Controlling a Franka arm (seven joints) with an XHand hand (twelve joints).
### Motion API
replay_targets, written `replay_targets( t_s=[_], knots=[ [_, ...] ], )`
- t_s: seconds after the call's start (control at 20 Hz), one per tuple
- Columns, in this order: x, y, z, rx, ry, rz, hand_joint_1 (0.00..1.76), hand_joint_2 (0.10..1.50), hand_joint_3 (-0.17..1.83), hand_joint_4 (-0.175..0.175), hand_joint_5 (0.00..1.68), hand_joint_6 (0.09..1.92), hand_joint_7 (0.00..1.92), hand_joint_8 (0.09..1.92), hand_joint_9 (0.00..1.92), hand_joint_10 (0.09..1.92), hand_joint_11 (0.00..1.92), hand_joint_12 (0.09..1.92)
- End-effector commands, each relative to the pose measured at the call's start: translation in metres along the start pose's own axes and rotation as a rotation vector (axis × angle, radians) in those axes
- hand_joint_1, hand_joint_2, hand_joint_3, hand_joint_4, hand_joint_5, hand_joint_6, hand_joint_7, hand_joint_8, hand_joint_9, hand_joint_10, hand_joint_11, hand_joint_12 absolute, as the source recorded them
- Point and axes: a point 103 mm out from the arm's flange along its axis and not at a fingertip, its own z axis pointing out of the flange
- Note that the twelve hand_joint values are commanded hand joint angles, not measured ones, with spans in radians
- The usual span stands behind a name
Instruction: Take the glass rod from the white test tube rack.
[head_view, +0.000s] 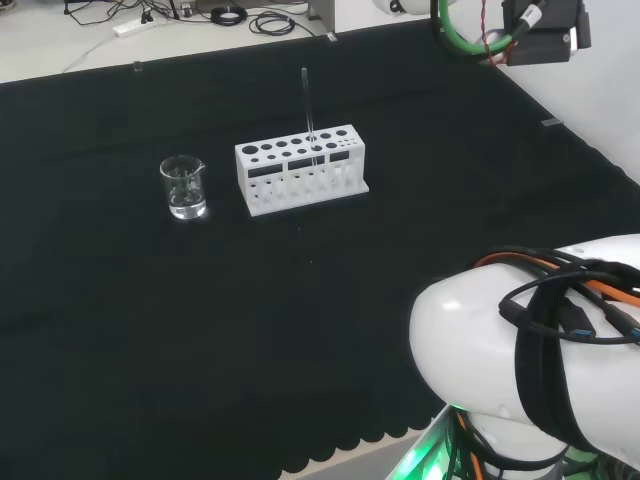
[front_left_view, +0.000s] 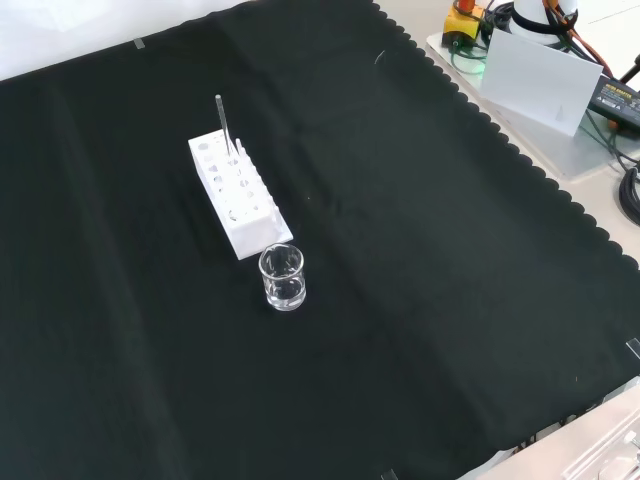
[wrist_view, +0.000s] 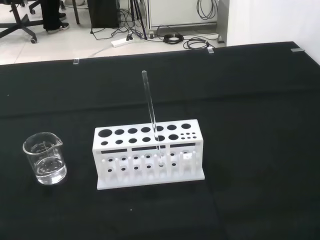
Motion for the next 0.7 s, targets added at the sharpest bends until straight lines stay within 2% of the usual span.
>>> replay_targets(
  t_s=[0.05, 0.3, 0.4, 0.7],
  knots=[
    [-0.001, 0.002, 0.001, 0.019, -0.002, 0.003, 0.41, 1.00, 0.31, -0.108, 0.04, 0.09, 0.00, 0.39, 0.00, 0.62, 0.00, 0.98],
    [0.002, 0.018, 0.005, 0.029, -0.007, -0.004, 0.41, 1.02, 0.30, -0.119, 0.07, 0.09, 0.00, 0.49, 0.00, 0.70, 0.00, 1.00],
    [0.004, 0.032, 0.008, 0.038, -0.029, -0.005, 0.41, 1.03, 0.30, -0.121, 0.08, 0.09, 0.00, 0.53, 0.00, 0.72, 0.00, 1.02],
    [0.011, 0.072, -0.010, 0.027, -0.056, -0.046, 0.41, 1.04, 0.30, -0.121, 0.09, 0.09, 0.00, 0.60, 0.00, 0.76, 0.00, 1.07]
  ],
)
